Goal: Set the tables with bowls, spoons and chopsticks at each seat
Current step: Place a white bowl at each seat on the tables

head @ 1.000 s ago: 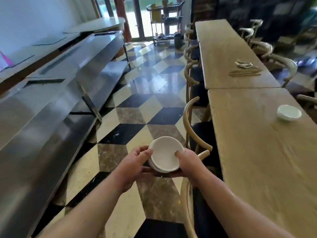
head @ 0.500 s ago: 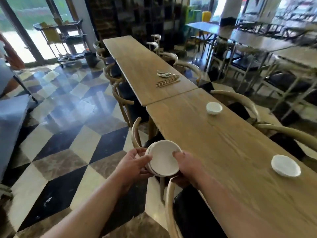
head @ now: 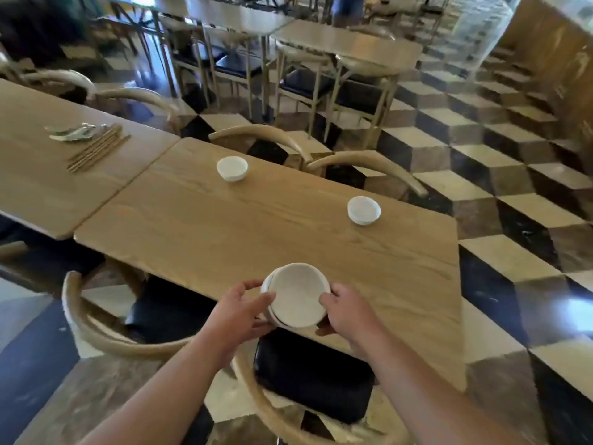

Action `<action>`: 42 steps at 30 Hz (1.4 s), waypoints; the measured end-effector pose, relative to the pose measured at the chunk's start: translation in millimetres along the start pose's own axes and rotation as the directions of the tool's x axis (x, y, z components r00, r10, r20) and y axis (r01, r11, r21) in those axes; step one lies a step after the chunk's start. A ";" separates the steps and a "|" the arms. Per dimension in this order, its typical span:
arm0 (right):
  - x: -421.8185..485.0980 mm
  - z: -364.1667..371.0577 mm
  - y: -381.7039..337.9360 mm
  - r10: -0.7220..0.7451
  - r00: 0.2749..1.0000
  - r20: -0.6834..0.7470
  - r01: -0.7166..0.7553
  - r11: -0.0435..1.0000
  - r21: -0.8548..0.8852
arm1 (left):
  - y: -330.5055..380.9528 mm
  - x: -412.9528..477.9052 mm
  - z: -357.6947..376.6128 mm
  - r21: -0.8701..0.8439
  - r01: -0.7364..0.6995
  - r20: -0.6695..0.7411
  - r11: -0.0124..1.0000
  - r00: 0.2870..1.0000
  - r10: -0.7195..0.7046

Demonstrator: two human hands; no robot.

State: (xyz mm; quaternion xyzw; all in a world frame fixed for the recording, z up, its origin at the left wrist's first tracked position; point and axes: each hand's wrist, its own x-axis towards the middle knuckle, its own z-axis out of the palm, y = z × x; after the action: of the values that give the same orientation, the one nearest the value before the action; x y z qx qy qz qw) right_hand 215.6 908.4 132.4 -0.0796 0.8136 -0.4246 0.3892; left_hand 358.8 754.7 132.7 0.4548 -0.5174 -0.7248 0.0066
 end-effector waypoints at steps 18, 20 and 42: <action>147.2 -50.1 118.4 0.411 0.893 -0.182 -0.328 0.873 0.361 | 38.6 168.1 53.9 0.191 0.090 0.019 0.977 0.995 -0.095; 151.6 -46.6 121.0 0.429 0.884 -0.186 -0.335 0.858 0.389 | 41.7 172.6 54.6 0.206 0.100 0.044 0.973 0.993 -0.111; 194.0 131.1 -74.6 0.136 0.990 -0.043 -0.108 0.908 0.405 | 105.2 218.1 -119.8 0.034 0.168 0.139 0.985 0.976 -0.171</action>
State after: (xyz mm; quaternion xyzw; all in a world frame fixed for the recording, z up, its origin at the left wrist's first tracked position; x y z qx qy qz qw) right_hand 159.6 690.0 34.6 0.0678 0.7257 -0.5598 0.3943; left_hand 262.3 512.0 63.9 0.4449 -0.4841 -0.7473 -0.0967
